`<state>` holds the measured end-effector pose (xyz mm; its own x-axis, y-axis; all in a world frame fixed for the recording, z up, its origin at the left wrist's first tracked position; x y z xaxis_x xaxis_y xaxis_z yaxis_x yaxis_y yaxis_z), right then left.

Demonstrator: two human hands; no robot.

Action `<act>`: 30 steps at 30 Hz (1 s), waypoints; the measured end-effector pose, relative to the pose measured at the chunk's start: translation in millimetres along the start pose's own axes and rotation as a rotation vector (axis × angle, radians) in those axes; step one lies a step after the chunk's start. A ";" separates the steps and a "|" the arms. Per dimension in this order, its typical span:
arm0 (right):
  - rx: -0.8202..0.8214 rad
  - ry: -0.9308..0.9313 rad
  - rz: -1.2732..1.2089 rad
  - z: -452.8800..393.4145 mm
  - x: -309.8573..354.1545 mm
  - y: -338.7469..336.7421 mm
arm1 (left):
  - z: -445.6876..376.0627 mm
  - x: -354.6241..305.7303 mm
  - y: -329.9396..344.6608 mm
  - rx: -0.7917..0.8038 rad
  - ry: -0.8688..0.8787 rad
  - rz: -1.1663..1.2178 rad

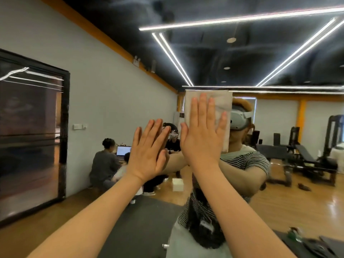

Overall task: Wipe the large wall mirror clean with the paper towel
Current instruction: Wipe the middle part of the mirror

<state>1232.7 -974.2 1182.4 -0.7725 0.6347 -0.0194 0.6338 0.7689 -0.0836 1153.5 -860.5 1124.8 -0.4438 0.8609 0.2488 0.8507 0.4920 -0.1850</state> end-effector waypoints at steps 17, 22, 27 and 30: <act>0.110 0.089 0.098 0.0 0.3 -1.4 | 15.8 68.1 -45.5 0.031 0.168 0.060; 0.124 0.109 0.124 0.5 1.2 -3.3 | 45.6 174.6 -45.9 0.102 -0.018 0.031; 0.136 0.125 0.138 0.9 3.7 -5.9 | 68.6 247.4 -34.3 0.153 -0.110 -0.042; 0.134 0.130 0.147 0.8 3.8 -6.6 | 70.7 252.2 -30.6 0.106 -0.083 -0.030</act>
<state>1225.5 -976.9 1182.2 -0.6555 0.7503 0.0862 0.7216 0.6559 -0.2214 995.6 -649.3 1126.0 -0.4940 0.8512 0.1773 0.8042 0.5249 -0.2789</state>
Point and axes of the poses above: each hand's wrist, its own z-axis away from the middle knuckle, its own y-axis out of the palm, x = y × z, the point moved 7 cm from there along -z, towards the middle knuckle, and after that the axes turned 2 degrees about y, right-handed, at the moved point
